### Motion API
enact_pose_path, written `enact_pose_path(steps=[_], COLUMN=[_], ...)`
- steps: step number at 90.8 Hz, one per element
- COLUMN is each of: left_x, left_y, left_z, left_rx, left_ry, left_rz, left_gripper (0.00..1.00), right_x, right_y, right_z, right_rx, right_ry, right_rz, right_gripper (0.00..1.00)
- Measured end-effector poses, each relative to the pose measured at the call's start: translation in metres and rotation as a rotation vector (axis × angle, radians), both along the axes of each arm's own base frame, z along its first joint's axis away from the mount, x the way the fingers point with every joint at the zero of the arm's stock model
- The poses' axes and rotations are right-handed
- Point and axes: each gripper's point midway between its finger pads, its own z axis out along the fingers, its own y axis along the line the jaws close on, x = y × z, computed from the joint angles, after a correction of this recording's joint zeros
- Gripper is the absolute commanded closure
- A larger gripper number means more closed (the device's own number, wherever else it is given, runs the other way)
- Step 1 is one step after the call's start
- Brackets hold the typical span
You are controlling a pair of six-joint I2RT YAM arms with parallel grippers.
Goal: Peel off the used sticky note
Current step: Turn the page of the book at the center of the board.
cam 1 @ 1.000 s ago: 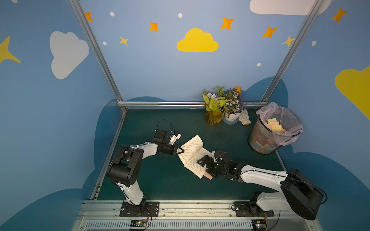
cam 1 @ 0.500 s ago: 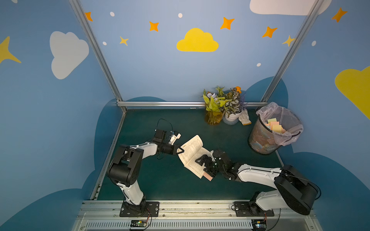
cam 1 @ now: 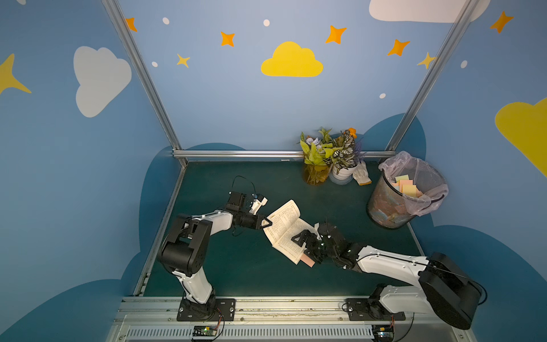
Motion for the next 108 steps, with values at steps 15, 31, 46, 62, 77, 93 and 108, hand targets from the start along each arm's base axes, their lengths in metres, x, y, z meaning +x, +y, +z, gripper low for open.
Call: enact_pose_path(steps=[15, 31, 46, 62, 77, 93, 108], left_x=[0.000, 0.000, 0.000, 0.000, 0.000, 0.001, 0.001], left_y=[0.000, 0.000, 0.000, 0.000, 0.000, 0.000, 0.000], left_z=[0.000, 0.000, 0.000, 0.000, 0.000, 0.000, 0.000], left_rx=[0.000, 0.000, 0.000, 0.000, 0.000, -0.001, -0.001], left_ry=[0.000, 0.000, 0.000, -0.001, -0.001, -0.003, -0.003], left_rz=[0.000, 0.000, 0.000, 0.001, 0.000, 0.001, 0.001], left_gripper=[0.97, 0.97, 0.97, 0.97, 0.97, 0.97, 0.97], right_x=[-0.003, -0.003, -0.001, 0.004, 0.010, 0.017, 0.023], right_y=[0.000, 0.003, 0.006, 0.012, 0.014, 0.016, 0.018], right_z=[-0.016, -0.015, -0.015, -0.013, -0.012, -0.011, -0.007], right_rx=[-0.029, -0.020, -0.018, -0.017, -0.009, 0.018, 0.041], right_ry=[0.040, 0.040, 0.042, 0.041, 0.043, 0.038, 0.020], right_rz=[0.010, 0.015, 0.020, 0.025, 0.018, 0.012, 0.004], right_gripper=[0.03, 0.03, 0.03, 0.03, 0.03, 0.03, 0.03])
